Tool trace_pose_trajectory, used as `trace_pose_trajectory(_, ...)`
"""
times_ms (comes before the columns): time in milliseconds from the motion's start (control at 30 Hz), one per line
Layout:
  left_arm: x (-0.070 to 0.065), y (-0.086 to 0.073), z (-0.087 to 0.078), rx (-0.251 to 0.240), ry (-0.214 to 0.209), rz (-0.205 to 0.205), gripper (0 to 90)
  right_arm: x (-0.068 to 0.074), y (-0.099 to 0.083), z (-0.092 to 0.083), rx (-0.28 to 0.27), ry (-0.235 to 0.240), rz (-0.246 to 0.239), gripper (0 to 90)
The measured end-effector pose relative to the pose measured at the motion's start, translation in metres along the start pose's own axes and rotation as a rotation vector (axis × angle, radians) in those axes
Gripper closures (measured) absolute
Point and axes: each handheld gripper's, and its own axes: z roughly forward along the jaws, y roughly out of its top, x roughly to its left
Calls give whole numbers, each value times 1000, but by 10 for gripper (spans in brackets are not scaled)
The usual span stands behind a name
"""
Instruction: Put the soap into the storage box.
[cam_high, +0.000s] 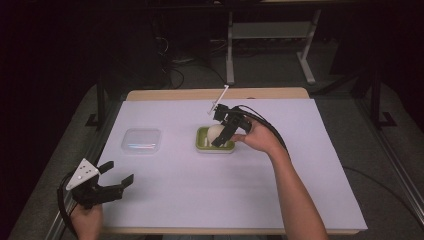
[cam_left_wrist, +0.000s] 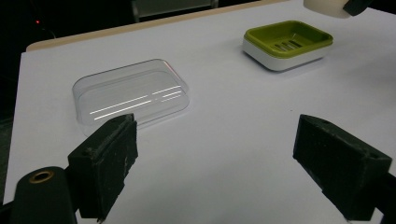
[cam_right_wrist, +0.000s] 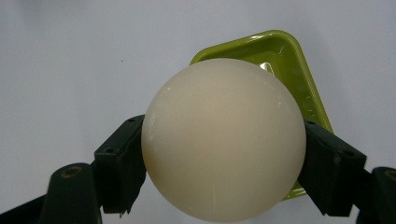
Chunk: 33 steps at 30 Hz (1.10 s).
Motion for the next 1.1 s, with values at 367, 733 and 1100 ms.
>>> trace_pose_trajectory(367,0,0,0,-2,3,-9,132,-10,2,11,2,-6,37,235)
trace_pose_trajectory(733,-1,0,0,1,1,-3,132,-18,1,23,20,-6,68,236)
trace_pose_trajectory(1100,0,0,0,5,-1,-2,132,-22,3,33,26,1,79,235)
